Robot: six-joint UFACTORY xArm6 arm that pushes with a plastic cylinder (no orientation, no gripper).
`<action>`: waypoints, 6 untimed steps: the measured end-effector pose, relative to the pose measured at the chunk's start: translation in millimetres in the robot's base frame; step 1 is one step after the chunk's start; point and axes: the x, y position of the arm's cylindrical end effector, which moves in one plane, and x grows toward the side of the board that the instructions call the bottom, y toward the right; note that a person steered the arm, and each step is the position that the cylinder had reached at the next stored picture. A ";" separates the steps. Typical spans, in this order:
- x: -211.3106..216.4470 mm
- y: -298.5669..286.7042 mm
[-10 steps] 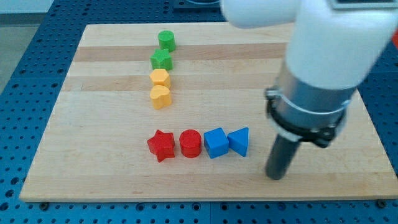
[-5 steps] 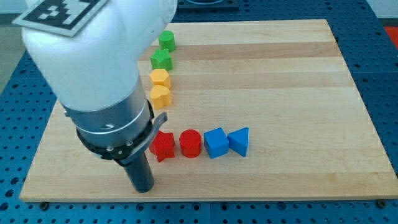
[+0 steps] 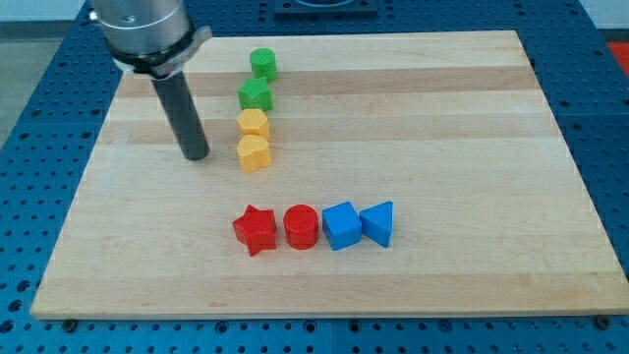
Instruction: Separate yellow blocks from the green blocks
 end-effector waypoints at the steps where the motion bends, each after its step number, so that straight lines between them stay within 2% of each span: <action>1: -0.8 121.3; 2: 7.5 128.9; 3: 7.8 102.0; 5: 7.9 0.4; 6: 3.8 -20.0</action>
